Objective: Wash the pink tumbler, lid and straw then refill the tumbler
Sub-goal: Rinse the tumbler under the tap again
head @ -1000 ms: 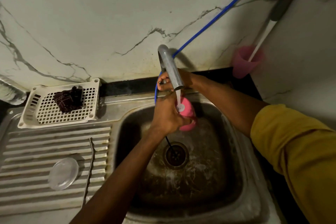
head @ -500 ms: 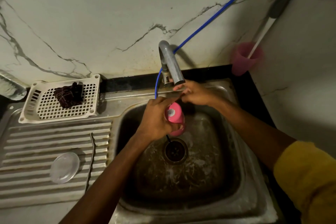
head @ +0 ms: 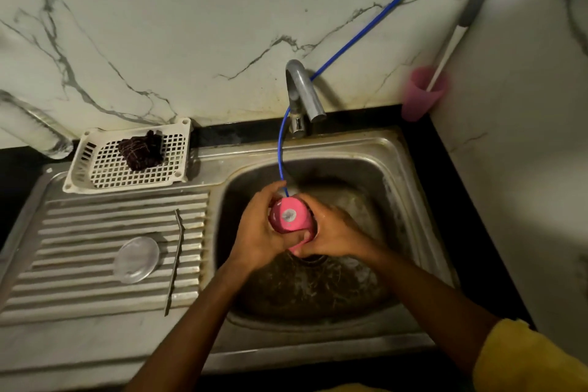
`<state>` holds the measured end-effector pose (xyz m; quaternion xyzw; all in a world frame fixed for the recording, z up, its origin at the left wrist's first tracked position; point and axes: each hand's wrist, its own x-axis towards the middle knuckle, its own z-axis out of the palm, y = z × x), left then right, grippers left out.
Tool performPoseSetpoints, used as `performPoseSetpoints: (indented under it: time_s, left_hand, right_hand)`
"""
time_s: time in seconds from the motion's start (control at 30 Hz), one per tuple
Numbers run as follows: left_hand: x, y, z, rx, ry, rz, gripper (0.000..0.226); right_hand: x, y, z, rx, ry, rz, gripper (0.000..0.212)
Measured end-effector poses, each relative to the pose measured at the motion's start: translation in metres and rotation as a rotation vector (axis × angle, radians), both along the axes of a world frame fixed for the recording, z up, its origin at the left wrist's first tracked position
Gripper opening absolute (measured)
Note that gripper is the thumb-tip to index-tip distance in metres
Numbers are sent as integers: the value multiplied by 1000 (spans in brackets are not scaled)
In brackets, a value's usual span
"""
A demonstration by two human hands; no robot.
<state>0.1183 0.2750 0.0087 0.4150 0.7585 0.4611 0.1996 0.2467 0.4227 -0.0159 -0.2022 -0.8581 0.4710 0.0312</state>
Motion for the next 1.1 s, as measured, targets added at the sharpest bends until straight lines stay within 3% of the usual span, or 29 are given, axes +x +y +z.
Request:
performPoseSetpoints:
  time_s: [0.07, 0.23, 0.33, 0.43, 0.57, 0.67, 0.87, 0.97, 1.1]
  left_hand:
    - [-2, -18, -5, 15, 2, 17, 89]
    - [-11, -90, -31, -78, -63, 147, 33]
    - [-21, -139, -37, -86, -57, 137, 31]
    - [-31, -186, -34, -91, -69, 169, 21]
    - [-58, -251, -26, -145, -14, 192, 25]
    - [-88, -304, -23, -197, 82, 212, 29]
    - [-141, -395, -42, -512, 344, 432, 86]
    - [-157, -412, -59, -497, 365, 451, 90]
    - [-157, -421, -80, -496, 370, 452, 81]
  right_hand:
    - [5, 0, 2, 102, 23, -30, 103]
    - [17, 4, 5, 164, -49, -74, 98]
    - [21, -6, 2, 62, -46, -123, 99]
    - [16, -15, 16, 94, -9, -113, 102]
    - [-9, -34, 69, 251, 5, 27, 118]
    - [-49, -53, 106, 346, 35, 173, 115]
    - [-173, -123, 153, 605, 119, 461, 87]
    - [-243, -172, 152, 737, 171, 645, 83]
    - [-318, -244, 138, 988, 60, 856, 78]
